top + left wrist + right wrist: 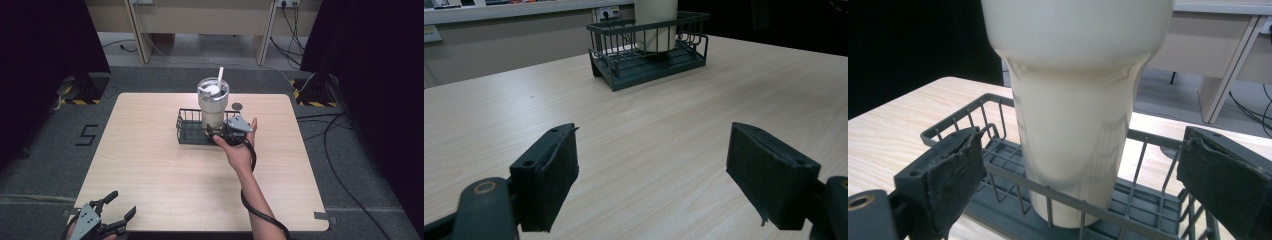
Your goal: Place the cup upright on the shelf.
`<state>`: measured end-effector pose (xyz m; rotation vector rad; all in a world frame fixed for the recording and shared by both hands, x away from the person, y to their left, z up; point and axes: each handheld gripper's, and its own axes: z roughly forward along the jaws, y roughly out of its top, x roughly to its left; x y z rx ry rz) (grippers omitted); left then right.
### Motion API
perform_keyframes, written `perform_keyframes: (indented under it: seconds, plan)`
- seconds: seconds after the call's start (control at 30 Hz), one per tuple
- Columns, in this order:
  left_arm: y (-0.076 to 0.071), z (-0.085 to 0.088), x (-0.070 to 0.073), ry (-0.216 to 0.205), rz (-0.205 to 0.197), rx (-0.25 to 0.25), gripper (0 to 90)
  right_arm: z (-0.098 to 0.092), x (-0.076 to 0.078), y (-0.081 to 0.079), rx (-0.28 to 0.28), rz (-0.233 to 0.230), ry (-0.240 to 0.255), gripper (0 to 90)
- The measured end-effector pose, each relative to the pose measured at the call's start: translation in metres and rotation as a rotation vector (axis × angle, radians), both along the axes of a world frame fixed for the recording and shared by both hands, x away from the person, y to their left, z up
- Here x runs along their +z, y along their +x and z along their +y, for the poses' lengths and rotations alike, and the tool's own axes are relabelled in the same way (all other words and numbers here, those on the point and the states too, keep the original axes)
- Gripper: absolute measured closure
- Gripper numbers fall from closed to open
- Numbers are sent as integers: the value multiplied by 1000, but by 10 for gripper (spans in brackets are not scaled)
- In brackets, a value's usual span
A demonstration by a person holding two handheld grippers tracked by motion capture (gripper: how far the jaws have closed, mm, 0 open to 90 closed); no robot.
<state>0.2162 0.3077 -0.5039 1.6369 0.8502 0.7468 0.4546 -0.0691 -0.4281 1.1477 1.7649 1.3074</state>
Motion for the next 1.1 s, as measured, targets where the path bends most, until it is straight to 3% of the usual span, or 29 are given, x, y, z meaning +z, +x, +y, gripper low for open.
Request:
perform_keyframes:
  seconds: [1.1]
  plan:
    - [0,0,0,3,-4,17,195,-28,-12,-40,-1,26,11,71]
